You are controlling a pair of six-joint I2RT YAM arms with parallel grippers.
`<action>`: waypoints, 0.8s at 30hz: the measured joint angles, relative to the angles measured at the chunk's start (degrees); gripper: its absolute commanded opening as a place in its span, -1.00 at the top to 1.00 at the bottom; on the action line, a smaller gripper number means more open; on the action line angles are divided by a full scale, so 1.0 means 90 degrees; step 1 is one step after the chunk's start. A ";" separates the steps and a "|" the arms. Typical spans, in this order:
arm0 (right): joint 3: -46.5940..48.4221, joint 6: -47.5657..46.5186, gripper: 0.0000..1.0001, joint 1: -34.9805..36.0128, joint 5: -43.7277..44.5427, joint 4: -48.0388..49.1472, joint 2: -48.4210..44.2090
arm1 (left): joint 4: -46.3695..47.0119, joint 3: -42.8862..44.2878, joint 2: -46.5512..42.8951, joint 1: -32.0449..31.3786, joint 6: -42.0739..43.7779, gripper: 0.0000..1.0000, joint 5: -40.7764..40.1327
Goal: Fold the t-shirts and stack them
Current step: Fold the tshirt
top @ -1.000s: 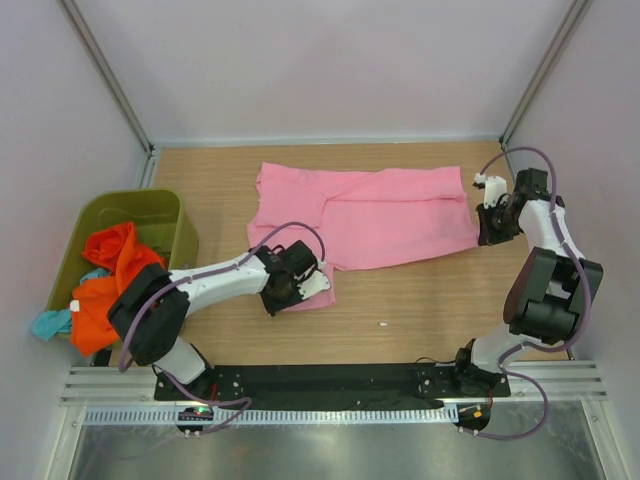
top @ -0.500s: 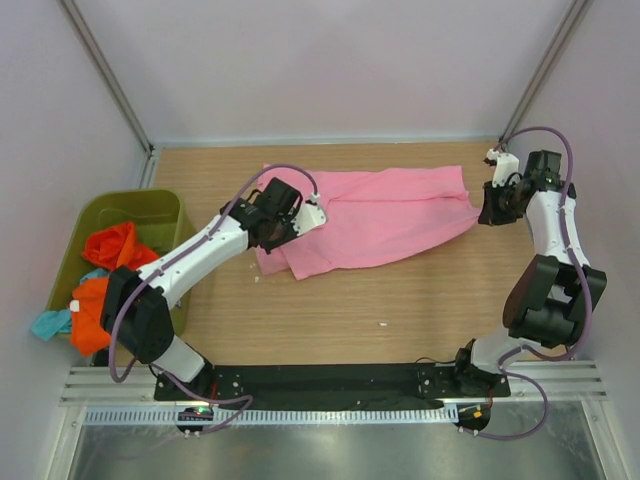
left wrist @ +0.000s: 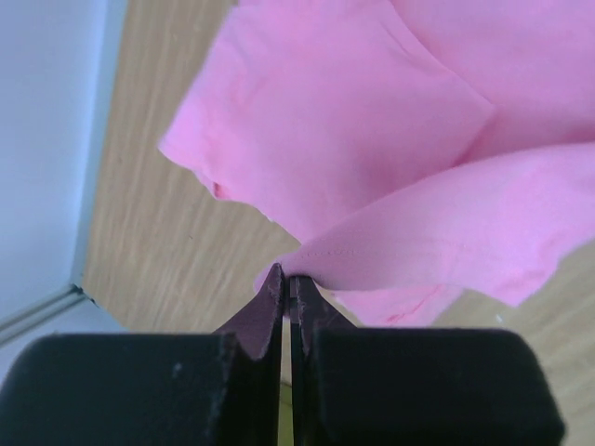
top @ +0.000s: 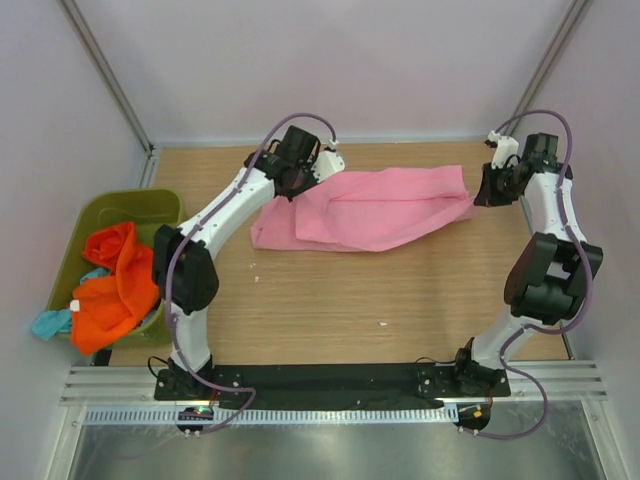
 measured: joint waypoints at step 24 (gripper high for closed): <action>0.2786 0.0202 0.97 0.1139 0.0668 0.0612 0.3096 | -0.0245 0.3662 0.3225 0.1042 0.0464 1.00 -0.0381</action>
